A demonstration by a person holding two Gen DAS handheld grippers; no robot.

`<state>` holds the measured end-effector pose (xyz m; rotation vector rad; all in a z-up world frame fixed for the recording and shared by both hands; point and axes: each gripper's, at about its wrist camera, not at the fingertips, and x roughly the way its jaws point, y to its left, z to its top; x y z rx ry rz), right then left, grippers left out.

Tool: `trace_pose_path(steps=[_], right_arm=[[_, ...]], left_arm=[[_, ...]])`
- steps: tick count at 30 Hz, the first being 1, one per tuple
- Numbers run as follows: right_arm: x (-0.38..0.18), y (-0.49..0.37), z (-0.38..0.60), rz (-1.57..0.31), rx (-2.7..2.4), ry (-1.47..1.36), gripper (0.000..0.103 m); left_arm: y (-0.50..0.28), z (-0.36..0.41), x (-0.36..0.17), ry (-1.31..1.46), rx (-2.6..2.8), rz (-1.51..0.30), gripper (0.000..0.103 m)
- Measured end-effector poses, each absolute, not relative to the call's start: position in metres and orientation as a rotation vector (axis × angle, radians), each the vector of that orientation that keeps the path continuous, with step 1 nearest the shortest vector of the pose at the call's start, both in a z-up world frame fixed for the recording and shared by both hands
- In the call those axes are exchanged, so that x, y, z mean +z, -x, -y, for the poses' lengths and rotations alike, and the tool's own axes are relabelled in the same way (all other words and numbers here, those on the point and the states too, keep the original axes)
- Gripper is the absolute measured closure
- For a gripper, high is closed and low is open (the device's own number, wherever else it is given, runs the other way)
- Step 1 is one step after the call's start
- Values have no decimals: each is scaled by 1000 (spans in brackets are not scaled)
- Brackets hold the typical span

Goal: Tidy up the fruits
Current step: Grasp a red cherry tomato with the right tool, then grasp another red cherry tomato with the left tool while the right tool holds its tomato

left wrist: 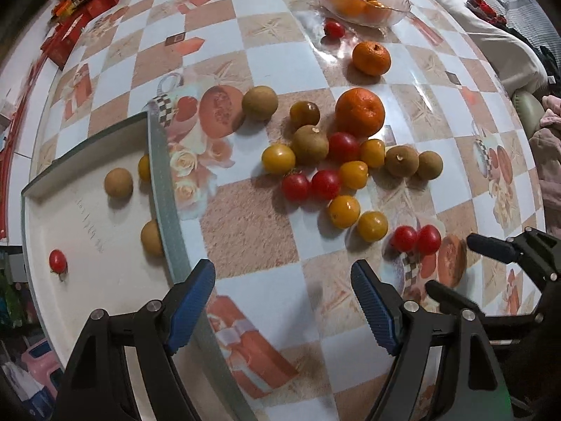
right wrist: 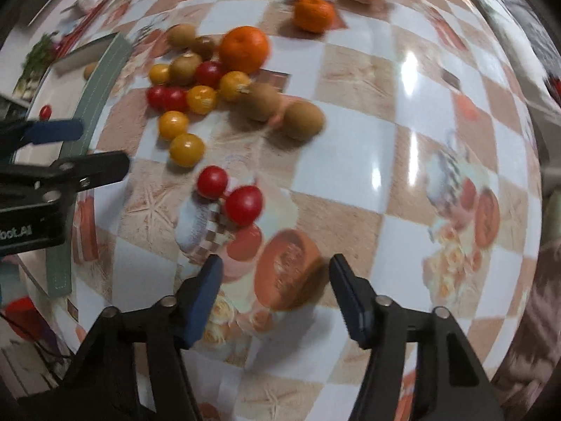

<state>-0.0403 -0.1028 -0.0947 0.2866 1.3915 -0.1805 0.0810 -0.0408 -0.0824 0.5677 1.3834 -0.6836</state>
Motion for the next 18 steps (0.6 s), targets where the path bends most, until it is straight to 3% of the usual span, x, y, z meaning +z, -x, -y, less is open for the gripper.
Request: trace_pose_path(steps=[5, 8, 10, 18], right_arm=[[-93, 26, 91, -1347, -156, -244, 43], [-90, 17, 89, -1328, -143, -208, 58], [-89, 13, 90, -1322, -142, -193, 80], [-89, 14, 113, -1319, -131, -291, 81]], left_arm=[[-85, 45, -92, -560, -677, -1407, 22], [-86, 43, -94, -551, -672, -1418, 22], [-87, 44, -95, -552, -670, -1418, 22], [-86, 58, -104, -548, -679, -1420, 22]])
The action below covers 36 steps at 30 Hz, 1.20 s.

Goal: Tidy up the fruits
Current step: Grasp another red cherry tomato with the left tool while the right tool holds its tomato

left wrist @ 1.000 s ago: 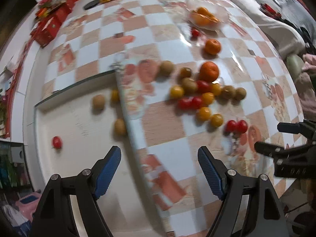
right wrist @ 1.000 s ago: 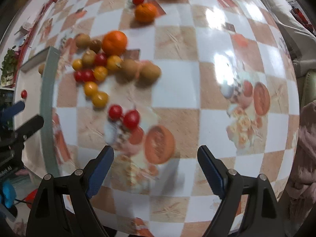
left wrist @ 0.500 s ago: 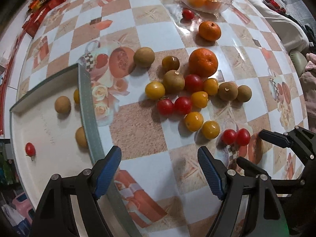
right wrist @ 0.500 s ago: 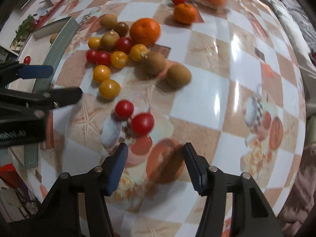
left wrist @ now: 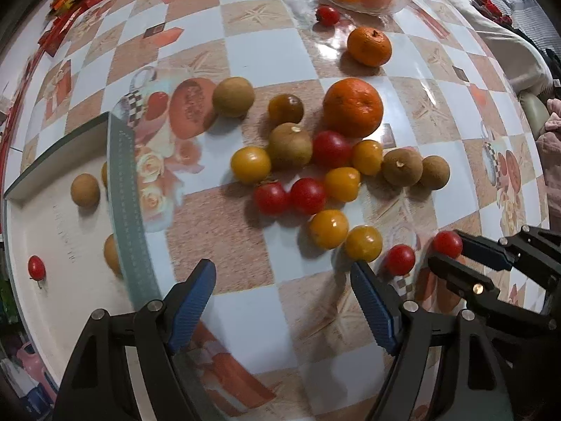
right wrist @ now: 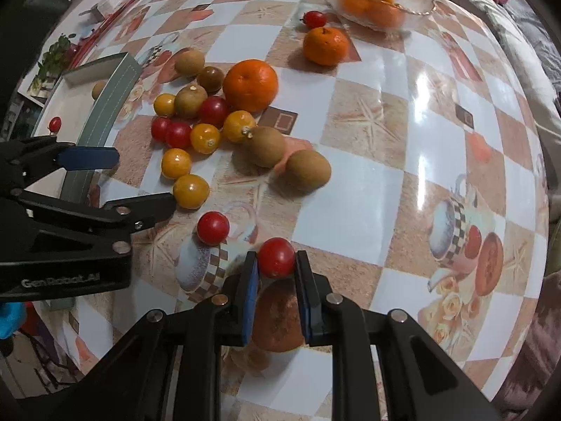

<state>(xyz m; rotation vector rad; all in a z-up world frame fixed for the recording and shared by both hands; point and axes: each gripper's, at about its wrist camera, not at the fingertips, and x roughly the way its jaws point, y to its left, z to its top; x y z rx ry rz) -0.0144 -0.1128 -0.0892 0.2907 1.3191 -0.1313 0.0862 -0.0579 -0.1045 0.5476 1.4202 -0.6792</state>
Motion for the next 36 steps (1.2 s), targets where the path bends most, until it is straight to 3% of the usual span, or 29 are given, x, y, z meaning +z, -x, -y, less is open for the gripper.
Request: trace_pose_path(steps=[2, 6, 15, 36], right_arm=[[-90, 15, 115, -1319, -130, -305, 81], [-97, 21, 123, -1318, -127, -340, 81], [-82, 54, 142, -1303, -138, -382, 81], [-75, 124, 194, -1284, -234, -527, 81]], left_arm=[[-84, 64, -106, -546, -680, -1417, 23], [-74, 76, -105, -534, -703, -1425, 38], [-69, 76, -102, -417, -667, -1453, 38], [-1, 132, -113, -502, -639, -1438, 38]])
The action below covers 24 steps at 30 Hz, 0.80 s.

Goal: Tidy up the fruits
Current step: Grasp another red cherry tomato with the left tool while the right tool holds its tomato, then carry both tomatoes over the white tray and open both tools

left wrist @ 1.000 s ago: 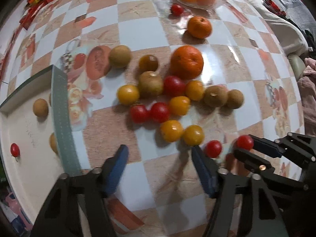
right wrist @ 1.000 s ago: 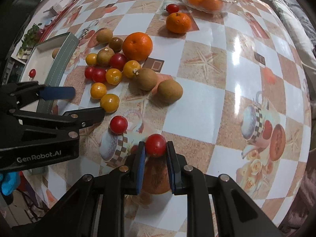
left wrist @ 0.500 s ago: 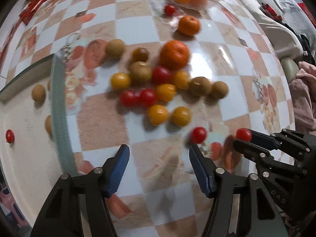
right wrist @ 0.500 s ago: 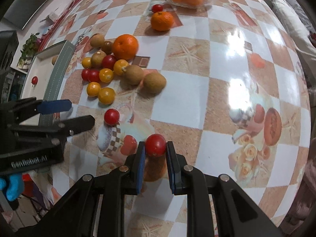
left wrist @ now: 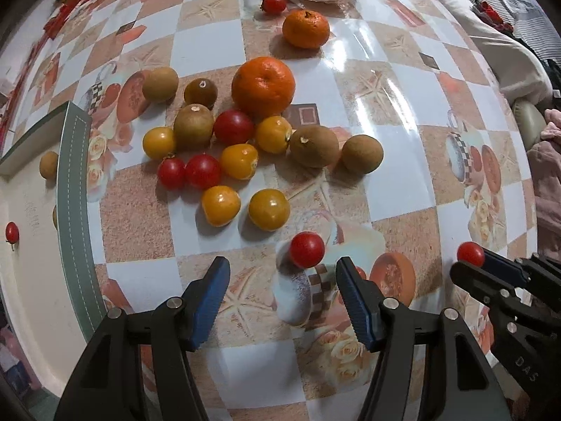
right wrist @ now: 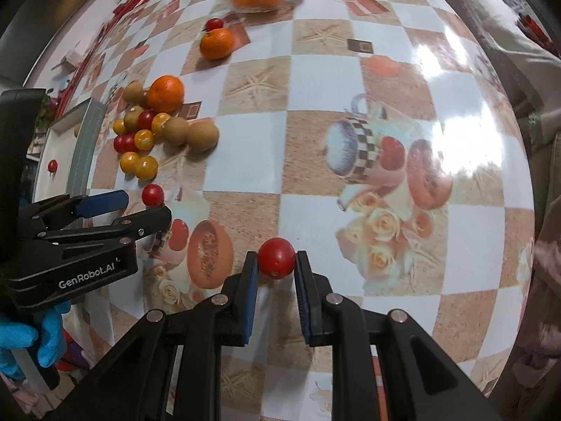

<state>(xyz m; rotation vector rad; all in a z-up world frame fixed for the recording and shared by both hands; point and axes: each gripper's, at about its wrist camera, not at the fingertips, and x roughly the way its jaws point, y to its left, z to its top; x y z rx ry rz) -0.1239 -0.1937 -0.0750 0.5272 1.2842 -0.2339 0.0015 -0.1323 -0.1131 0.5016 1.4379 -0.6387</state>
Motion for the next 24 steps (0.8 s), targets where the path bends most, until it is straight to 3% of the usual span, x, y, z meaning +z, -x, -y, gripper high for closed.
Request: trace_pose_path(steps=[3, 5, 8, 10, 24], right_arm=[[-75, 128, 195, -1282, -232, -535, 81], [-74, 129, 195, -1281, -226, -535, 81], [-72, 131, 196, -1276, -223, -541, 81], [-72, 126, 195, -1273, -223, -543, 81], [-52, 119, 189, -1266, -200, -555, 81]], left_arm=[[-4, 133, -113, -511, -618, -1439, 38], [-4, 134, -113, -536, -592, -1430, 44], [-1, 141, -108, -545, -591, -1422, 65], [0, 141, -105, -559, -596, -1418, 84], [-5, 106, -86, -447, -667, -1443, 85]])
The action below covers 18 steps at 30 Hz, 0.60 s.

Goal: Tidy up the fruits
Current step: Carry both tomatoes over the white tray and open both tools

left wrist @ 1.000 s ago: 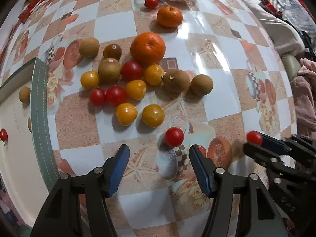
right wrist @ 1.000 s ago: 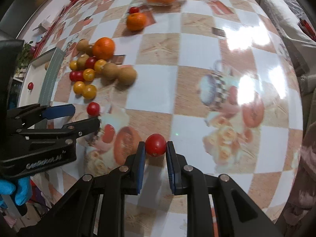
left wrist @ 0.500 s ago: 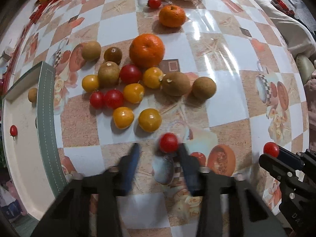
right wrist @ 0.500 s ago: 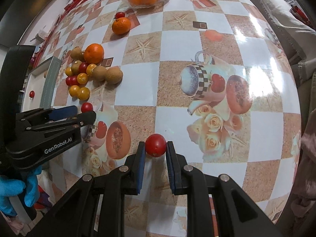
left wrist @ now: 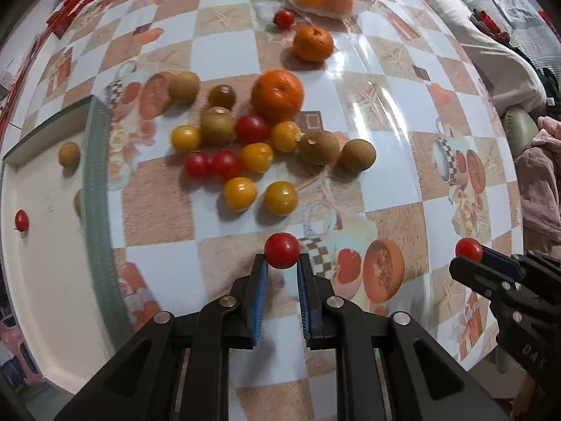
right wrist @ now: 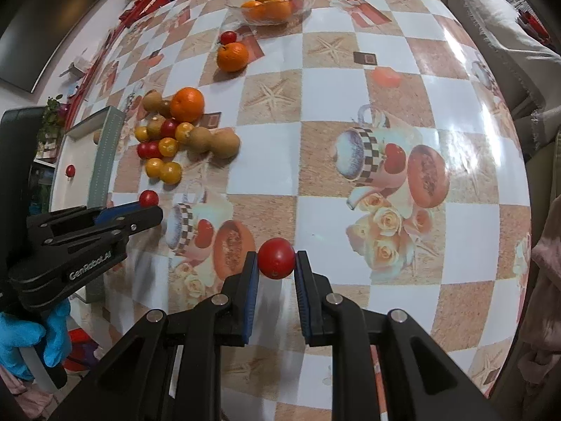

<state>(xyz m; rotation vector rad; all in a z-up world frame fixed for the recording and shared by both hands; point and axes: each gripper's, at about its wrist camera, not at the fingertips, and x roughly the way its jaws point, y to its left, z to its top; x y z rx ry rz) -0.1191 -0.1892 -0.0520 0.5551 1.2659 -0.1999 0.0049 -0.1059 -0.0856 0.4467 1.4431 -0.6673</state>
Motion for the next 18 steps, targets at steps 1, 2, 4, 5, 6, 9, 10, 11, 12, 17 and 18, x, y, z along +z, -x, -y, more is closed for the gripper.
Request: trace_pose_path(steps=[1, 2, 4, 5, 6, 9, 10, 11, 12, 17, 18], right_arm=[[-50, 116, 188, -1267, -197, -552, 81], [-47, 113, 185, -1268, -192, -546, 81], [-41, 108, 179, -1269, -184, -527, 81], [-37, 103, 175, -1270, -177, -517, 81], [-34, 99, 171, -1271, -170, -508, 81], [-26, 86, 157, -1274, -148, -476, 81], [-23, 79, 150, -1276, -135, -461, 81], [-20, 71, 142, -1277, -121, -446, 81], [-18, 67, 138, -1278, -113, -438, 81], [-7, 23, 90, -1288, -22, -369, 81], [-6, 14, 80, -1289, -3, -358, 81]], left_arm=[[-6, 101, -82, -438, -667, -1442, 85], [-9, 98, -79, -431, -668, -1441, 85], [-14, 88, -73, -425, -669, -1432, 85], [-20, 85, -74, -424, -668, -1428, 85], [-23, 79, -71, -419, -665, -1422, 85], [-35, 59, -59, -400, -641, -1419, 85], [-39, 51, -59, -388, -634, -1422, 85], [-43, 43, -57, -378, -626, -1423, 85], [-48, 31, -55, -367, -616, -1420, 85], [-77, -24, -46, -323, -557, -1404, 85], [-85, -38, -44, -312, -540, -1404, 85]])
